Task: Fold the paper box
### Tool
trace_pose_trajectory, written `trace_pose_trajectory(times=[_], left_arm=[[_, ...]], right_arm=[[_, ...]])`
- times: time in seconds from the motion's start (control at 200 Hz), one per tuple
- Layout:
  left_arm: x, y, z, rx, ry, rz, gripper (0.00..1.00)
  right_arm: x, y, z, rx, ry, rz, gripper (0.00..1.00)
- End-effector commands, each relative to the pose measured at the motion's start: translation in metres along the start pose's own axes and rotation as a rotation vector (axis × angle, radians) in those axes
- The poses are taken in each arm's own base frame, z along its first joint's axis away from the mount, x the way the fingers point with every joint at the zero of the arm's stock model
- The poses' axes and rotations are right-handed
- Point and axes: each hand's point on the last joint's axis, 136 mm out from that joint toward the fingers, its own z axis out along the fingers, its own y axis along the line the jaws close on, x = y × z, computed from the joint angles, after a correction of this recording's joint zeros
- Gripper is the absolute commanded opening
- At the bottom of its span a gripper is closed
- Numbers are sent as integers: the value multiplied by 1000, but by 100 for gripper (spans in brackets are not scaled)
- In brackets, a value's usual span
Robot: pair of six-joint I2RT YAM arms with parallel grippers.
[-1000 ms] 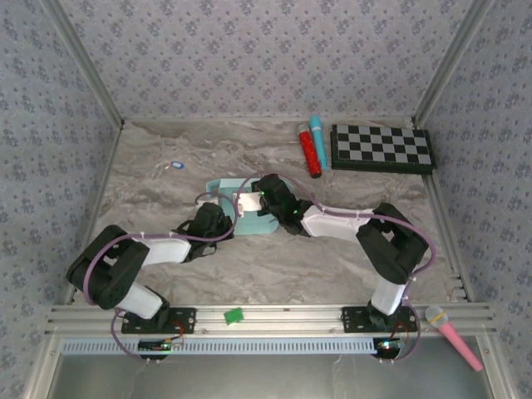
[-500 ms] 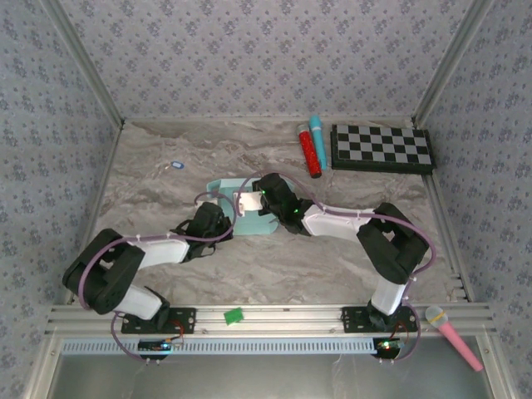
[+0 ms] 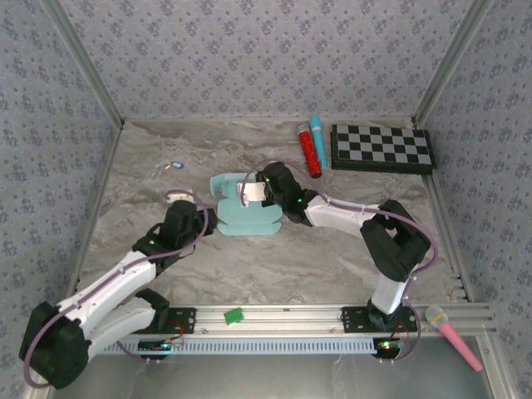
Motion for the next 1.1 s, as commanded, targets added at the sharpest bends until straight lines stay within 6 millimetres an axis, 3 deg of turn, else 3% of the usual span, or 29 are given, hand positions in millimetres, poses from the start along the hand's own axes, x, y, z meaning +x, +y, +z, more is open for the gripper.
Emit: trace_pose_trajectory(times=[0.0, 0.14, 0.16, 0.235, 0.59, 0.834, 1.094], left_arm=[[-13, 27, -9, -106, -1, 35, 40], [-26, 42, -1, -130, 23, 20, 42], [-28, 44, 2, -136, 30, 20, 42], [-36, 48, 10, -140, 46, 22, 42], [-69, 57, 72, -135, 141, 77, 61], [-75, 41, 105, -31, 160, 236, 61], [-64, 19, 114, 113, 235, 296, 57]], right_arm=[[-4, 4, 2, -64, -22, -14, 0], [0, 11, 3, -125, -18, 4, 0], [-5, -2, 3, -104, -30, 9, 0], [-4, -3, 3, -120, -29, 13, 0], [-5, -6, 10, -160, -28, 32, 0], [-2, -7, 14, -165, -20, 37, 0], [0, -7, 18, -176, -12, 45, 0]])
